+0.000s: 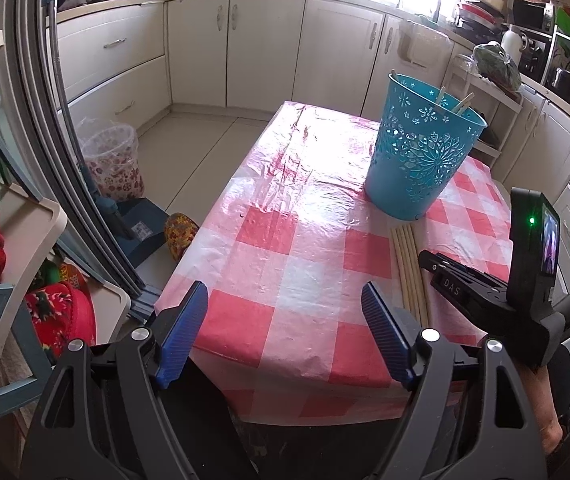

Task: Organize utensils
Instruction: 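Close the right tool on one wooden chopstick from the bundle, then grasp a chopstick with the left tool while the right tool holds another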

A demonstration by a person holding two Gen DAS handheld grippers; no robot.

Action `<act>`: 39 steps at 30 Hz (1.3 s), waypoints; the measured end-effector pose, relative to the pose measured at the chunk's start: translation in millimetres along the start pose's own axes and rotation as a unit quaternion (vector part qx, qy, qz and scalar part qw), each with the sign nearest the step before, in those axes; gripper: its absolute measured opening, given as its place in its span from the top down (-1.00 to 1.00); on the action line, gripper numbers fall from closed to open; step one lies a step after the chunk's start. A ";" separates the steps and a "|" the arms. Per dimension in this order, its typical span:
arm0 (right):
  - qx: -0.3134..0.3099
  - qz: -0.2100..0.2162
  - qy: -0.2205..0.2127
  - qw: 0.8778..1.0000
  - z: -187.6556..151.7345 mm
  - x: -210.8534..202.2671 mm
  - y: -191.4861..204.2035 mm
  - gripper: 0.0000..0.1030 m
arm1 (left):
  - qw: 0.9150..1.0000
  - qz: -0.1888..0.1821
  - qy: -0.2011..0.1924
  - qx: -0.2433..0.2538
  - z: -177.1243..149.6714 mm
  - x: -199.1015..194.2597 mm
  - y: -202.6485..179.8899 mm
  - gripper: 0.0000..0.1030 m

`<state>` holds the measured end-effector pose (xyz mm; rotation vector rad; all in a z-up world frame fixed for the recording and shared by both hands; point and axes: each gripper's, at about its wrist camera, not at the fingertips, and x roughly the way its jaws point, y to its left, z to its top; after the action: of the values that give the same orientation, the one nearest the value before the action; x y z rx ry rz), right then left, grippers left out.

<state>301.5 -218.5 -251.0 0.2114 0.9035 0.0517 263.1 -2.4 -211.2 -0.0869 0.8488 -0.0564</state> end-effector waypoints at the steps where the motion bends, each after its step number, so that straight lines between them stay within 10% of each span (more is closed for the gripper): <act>1: -0.001 -0.003 0.000 1.000 0.9 0.6 0.4 0.65 | 1.000 0.000 0.002 0.000 0.2 0.9 0.7 -0.46; 15: -0.054 -0.022 0.001 0.998 -21.6 -25.7 -35.4 0.88 | 0.997 -0.043 0.049 0.037 7.4 48.5 -44.5 -0.49; 39: 0.022 0.060 -0.028 0.998 -34.9 -41.3 -74.8 0.88 | 0.990 0.020 0.103 0.095 23.8 128.2 -103.6 -0.49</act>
<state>245.3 -291.5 -255.2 0.3060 0.8352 0.1377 364.1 -115.0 -280.9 0.1167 1.0473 -0.1089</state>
